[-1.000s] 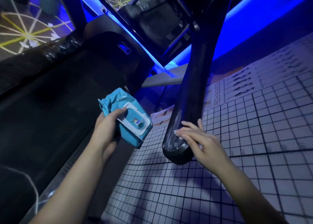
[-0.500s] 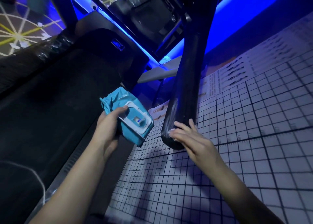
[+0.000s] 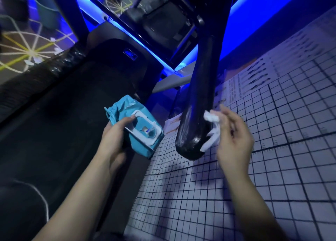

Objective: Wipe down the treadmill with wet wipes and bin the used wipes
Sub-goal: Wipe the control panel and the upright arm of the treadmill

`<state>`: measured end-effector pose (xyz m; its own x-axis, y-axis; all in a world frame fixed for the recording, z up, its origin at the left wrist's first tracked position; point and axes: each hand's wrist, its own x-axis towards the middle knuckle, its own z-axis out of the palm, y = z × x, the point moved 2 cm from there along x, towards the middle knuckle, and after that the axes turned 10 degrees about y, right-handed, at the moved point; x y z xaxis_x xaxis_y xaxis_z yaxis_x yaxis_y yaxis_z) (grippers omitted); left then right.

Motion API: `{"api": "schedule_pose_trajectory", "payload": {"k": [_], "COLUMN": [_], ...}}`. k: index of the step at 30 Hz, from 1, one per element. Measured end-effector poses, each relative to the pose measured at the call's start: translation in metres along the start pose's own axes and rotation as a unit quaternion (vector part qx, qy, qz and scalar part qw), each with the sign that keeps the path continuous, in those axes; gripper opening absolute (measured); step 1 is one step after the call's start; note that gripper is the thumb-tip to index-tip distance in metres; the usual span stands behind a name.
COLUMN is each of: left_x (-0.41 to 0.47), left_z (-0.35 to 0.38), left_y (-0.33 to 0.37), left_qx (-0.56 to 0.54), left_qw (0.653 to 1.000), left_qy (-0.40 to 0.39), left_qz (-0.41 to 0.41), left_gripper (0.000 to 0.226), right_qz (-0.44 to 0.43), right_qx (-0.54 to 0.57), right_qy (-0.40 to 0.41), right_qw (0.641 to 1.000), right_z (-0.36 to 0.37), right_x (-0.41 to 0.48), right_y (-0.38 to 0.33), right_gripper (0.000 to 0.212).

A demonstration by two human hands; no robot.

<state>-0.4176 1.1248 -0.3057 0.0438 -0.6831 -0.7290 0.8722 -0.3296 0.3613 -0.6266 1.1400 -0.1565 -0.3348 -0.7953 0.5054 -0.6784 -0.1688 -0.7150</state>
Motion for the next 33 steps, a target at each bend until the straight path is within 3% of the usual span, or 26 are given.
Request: {"api": "schedule_pose_trajectory", "payload": {"k": [3, 5, 7, 9, 12, 14, 18, 24, 27, 29, 31, 33], "left_x": [0.0, 0.002, 0.005, 0.007, 0.013, 0.017, 0.023, 0.025, 0.027, 0.029, 0.032, 0.034], "left_z": [0.003, 0.004, 0.005, 0.007, 0.008, 0.008, 0.006, 0.003, 0.001, 0.0, -0.002, -0.001], "left_y": [-0.009, -0.016, -0.02, -0.022, -0.022, -0.019, -0.019, -0.017, -0.013, -0.01, -0.009, -0.009], "left_qx": [0.015, 0.021, 0.019, 0.018, 0.012, 0.007, 0.009, -0.002, -0.006, -0.006, -0.012, -0.012], "left_qw": [1.0, 1.0, 1.0, 1.0, 1.0, 1.0, 0.999, 1.0, 1.0, 1.0, 1.0, 1.0], "left_qy": [-0.001, 0.004, 0.008, 0.011, 0.013, 0.013, 0.021, 0.013, 0.009, 0.011, 0.014, 0.013], "left_qz": [-0.002, -0.003, -0.002, -0.002, 0.007, 0.015, 0.023, 0.014, 0.016, 0.017, 0.013, 0.013], "left_gripper": [0.035, 0.037, 0.037, 0.038, 0.036, 0.037, 0.036, 0.037, 0.035, 0.034, 0.033, 0.033], "right_qz": [0.142, 0.164, 0.101, -0.018, -0.212, -0.26, -0.199, -0.175, -0.145, -0.074, -0.017, 0.021], "right_qx": [0.086, 0.087, 0.036, -0.064, -0.209, -0.249, -0.307, -0.38, -0.351, -0.231, -0.125, -0.093], "right_qy": [-0.008, -0.021, -0.035, -0.073, -0.162, -0.209, -0.275, -0.347, -0.439, -0.481, -0.412, -0.311], "right_qw": [0.986, 0.982, 0.994, 0.995, 0.941, 0.909, 0.889, 0.839, 0.814, 0.842, 0.902, 0.946], "right_z": [0.019, 0.03, 0.038, 0.042, 0.042, 0.037, 0.029, 0.035, 0.025, 0.02, 0.021, 0.025], "right_x": [0.029, 0.041, 0.049, 0.053, 0.052, 0.049, 0.052, 0.04, 0.03, 0.03, 0.046, 0.068], "right_y": [0.014, 0.023, 0.028, 0.03, 0.035, 0.037, 0.037, 0.014, -0.002, -0.013, -0.015, -0.008], "right_gripper": [0.019, 0.021, 0.023, 0.026, 0.028, 0.024, 0.032, 0.016, 0.014, 0.011, 0.012, 0.013]}}
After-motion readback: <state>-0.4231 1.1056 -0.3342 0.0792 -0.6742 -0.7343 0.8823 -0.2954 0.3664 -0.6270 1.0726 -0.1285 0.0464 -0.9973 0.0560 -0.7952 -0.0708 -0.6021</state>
